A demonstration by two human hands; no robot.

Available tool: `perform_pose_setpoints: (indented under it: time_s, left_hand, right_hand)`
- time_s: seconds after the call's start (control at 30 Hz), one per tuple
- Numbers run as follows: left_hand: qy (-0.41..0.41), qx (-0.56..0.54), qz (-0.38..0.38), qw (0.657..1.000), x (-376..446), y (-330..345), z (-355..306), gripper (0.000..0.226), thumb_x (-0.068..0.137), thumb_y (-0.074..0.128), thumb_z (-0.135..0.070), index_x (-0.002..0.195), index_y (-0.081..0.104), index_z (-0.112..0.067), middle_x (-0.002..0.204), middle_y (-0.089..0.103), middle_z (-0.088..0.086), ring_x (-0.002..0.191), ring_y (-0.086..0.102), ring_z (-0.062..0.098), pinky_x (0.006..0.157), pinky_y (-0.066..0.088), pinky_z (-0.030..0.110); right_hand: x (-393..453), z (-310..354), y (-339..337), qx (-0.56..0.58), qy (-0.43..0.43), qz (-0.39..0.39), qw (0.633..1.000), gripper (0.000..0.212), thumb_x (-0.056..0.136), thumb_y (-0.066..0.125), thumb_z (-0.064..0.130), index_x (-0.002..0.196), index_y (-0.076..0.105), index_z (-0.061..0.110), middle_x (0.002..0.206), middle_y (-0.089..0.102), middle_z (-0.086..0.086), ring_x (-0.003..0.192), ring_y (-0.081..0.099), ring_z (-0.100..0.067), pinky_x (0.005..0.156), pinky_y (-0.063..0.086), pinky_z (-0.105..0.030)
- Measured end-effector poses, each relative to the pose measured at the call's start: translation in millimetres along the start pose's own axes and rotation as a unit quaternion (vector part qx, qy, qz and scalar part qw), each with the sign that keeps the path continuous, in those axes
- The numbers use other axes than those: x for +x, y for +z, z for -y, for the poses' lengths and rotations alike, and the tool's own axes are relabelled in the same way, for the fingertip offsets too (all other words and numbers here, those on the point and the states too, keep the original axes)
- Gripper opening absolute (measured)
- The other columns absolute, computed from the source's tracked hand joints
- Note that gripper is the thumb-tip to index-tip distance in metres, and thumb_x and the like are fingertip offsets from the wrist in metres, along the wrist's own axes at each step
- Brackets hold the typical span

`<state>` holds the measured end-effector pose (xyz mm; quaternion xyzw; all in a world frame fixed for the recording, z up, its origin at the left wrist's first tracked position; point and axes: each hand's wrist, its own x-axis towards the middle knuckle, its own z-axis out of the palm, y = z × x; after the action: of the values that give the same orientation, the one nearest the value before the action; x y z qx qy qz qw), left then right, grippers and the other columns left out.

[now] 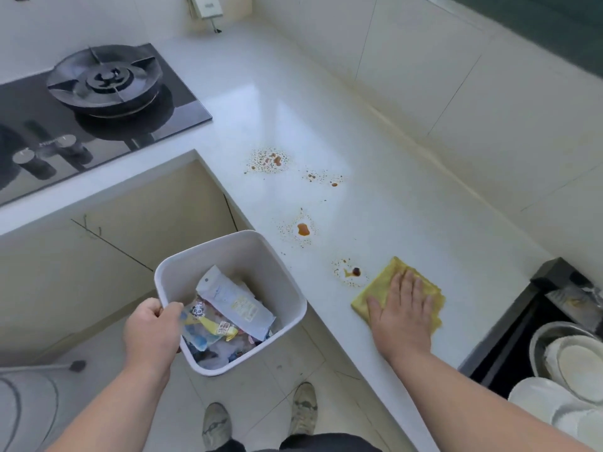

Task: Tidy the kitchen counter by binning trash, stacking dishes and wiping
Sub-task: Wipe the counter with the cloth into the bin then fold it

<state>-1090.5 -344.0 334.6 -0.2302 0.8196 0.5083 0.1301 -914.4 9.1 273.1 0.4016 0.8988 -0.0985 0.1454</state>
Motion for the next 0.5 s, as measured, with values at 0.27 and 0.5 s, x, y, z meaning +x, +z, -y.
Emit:
perform_pose_setpoints:
  time_s: [0.27,0.5]
  left_hand:
    - [-0.022,0.050,-0.068,0.996,-1.1,-0.1,19.6,0.026,0.078,0.063,-0.025,0.070,0.041,-0.016,0.065,0.046,0.014,0.060,0.047,0.026,0.061,0.051,0.046]
    - [0.003,0.132,-0.077,0.988,4.0,27.3,32.9,0.031,0.092,0.059,-0.011,0.073,0.035,-0.016,0.066,0.040,0.010,0.061,0.035,0.028,0.057,0.027,0.039]
  right_hand:
    - [54.2,-3.3,-9.0,-0.076,-0.132,-0.015,0.988,0.093,0.093,-0.011,0.067,0.166,-0.013,0.010,0.171,-0.029,-0.005,0.163,-0.023,-0.025,0.131,-0.015,-0.051]
    - [66.7,16.3,-17.0,-0.115,-0.183,-0.004,0.976,0.090,0.093,-0.013,0.066,0.164,-0.017,0.012,0.175,-0.027,-0.007,0.162,-0.027,-0.026,0.131,-0.014,-0.052]
